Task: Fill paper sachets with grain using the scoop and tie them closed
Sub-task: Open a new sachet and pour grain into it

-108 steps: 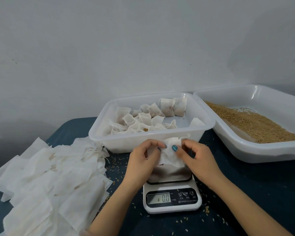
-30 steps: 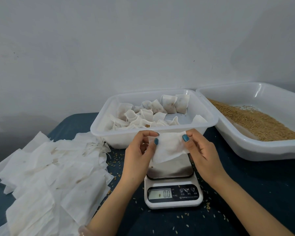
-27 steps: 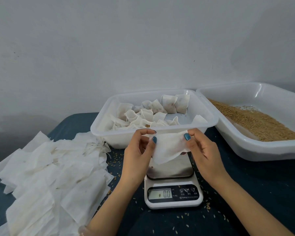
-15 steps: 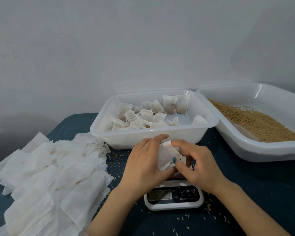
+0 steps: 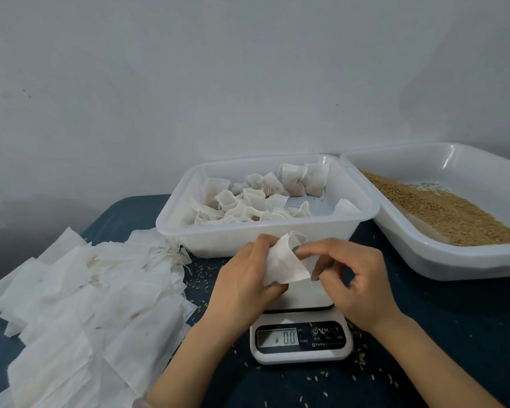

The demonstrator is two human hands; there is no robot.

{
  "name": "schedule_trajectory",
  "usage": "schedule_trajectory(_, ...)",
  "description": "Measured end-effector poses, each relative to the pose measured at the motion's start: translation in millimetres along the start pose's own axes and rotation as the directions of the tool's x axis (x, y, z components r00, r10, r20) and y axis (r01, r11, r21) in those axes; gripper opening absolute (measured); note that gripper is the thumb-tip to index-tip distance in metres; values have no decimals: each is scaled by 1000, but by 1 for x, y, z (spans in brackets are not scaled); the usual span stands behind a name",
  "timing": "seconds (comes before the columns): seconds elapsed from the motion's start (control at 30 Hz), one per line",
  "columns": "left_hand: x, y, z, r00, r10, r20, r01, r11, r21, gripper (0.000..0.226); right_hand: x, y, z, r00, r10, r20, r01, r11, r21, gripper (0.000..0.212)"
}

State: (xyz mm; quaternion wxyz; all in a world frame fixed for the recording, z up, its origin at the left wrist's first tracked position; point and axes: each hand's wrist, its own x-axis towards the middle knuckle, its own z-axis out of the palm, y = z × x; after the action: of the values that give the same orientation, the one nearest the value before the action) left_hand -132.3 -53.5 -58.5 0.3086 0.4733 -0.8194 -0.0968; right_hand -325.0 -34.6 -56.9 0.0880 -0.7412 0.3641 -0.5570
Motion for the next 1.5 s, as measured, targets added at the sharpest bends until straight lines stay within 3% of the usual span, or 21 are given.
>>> schedule_trajectory(0.2,3,-6,0,995,-100,-28,95,982,-166,41,2,6,-2,976,121,-179,-136,988,-74,33)
schedule_trajectory(0.33,5,-7,2,994,-109,-25,101,971,-218,36,-2,14,0,945,326,14,-303,894,-331,36)
schedule_trajectory(0.47,4,-8,3,993,-119,-23,111,967,-231,34,-2,13,0,937,341,81,-258,827,-500,31)
schedule_trajectory(0.77,3,-8,5,989,-146,-24,136,960,-244,35,36,31,-47,949,211,-236,-307,794,-524,24)
schedule_trajectory(0.87,3,-7,6,990,-138,-15,131,964,-233,36,52,51,-73,896,369,-248,-444,702,-557,29)
schedule_trajectory(1.0,2,-5,7,992,-127,-9,122,968,-221,38,66,73,-103,727,667,-165,-591,485,-645,41)
schedule_trajectory(1.13,2,-6,7,992,-123,-9,118,968,-223,38,65,84,-121,598,789,-140,-527,256,-811,29)
schedule_trajectory(1.23,2,-7,7,993,-119,-5,115,969,-220,39,62,86,-125,569,808,-156,-458,153,-876,31)
schedule_trajectory(1.37,3,-7,7,992,-126,-4,121,967,-225,39,62,86,-124,554,811,-189,-471,118,-874,41)
schedule_trajectory(1.5,2,-9,8,993,-121,-3,117,968,-223,39,60,85,-126,575,795,-194,-512,165,-843,49)
